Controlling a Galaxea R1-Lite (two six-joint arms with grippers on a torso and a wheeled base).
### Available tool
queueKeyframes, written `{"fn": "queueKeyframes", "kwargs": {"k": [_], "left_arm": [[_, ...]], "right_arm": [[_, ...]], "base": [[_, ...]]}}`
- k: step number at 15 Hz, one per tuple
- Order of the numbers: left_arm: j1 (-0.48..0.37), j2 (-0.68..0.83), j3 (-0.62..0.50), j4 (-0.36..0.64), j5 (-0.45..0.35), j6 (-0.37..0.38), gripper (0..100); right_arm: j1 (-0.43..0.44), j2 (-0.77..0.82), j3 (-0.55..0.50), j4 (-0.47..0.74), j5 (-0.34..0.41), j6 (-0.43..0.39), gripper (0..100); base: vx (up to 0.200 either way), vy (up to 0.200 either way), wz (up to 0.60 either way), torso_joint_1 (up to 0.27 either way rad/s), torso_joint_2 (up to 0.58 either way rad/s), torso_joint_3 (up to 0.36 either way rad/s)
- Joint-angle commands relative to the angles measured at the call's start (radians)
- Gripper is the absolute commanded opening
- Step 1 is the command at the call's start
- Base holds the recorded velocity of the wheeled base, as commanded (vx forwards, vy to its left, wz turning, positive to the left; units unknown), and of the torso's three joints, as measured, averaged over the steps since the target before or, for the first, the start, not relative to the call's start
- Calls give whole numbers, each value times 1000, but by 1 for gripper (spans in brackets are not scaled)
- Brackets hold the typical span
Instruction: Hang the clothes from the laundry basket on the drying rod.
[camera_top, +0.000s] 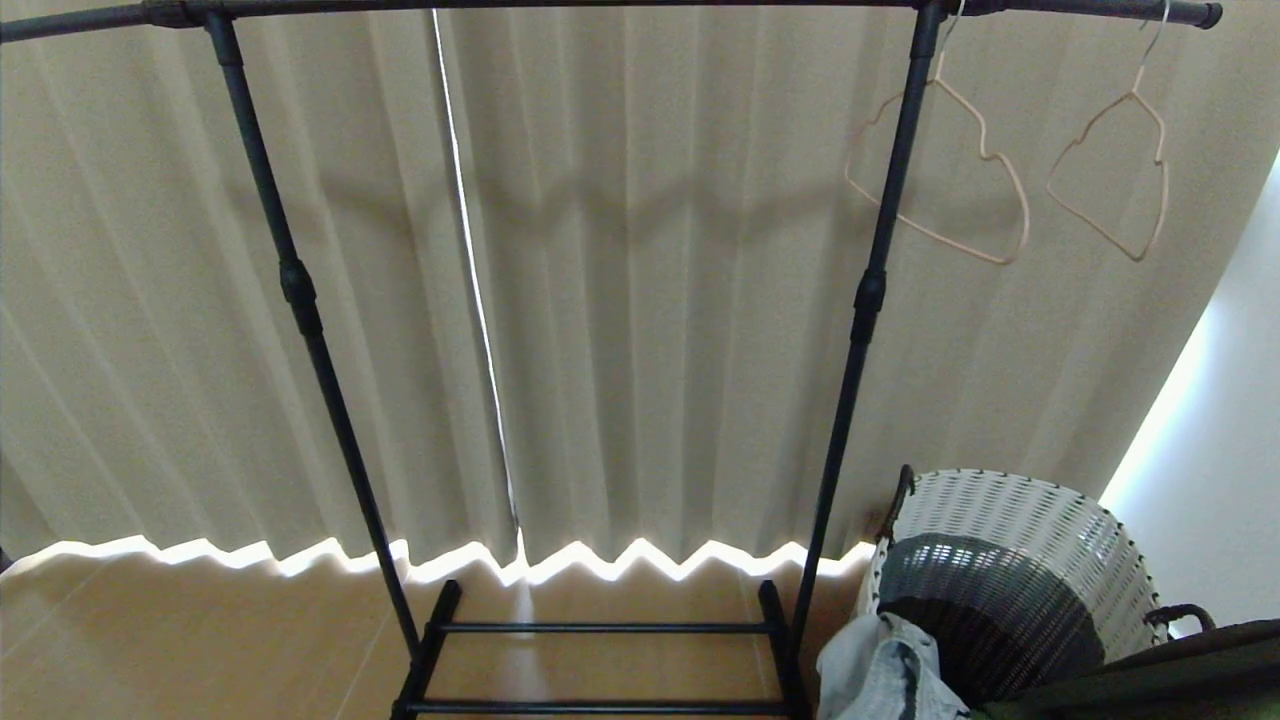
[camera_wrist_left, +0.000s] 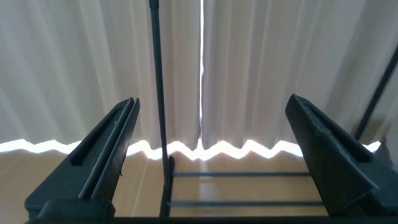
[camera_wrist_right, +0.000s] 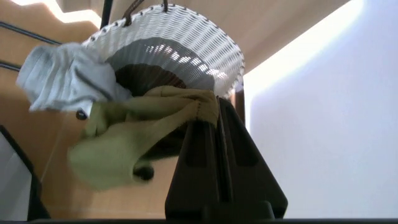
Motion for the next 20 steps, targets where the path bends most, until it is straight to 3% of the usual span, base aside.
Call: {"fn": "queueKeyframes", "kwargs": {"k": [1,3,9,17,20], "left_arm": [[0,0,0,0,0,0,100],[0,0,0,0,-1,0,100],[0,0,0,0,-4,0,100],[0,0,0,0,-1,0,100],[0,0,0,0,-3,8,100]], "right_arm": [[-1,-27,10,-1,0,-1,0],[1,-38,23,-1,0,-1,0],[-1,-42,44,-3,-1,-1,0],[-1,-42,44,-1,-3,-1,0],[1,-35,44,2,3,-1,0]], "base": [[-200,0,0,-2,7,7],[-200,0,0,5,0,2],[0,0,0,0,0,0],[0,200,0,4,4,6],[0,0,0,0,0,0]]}}
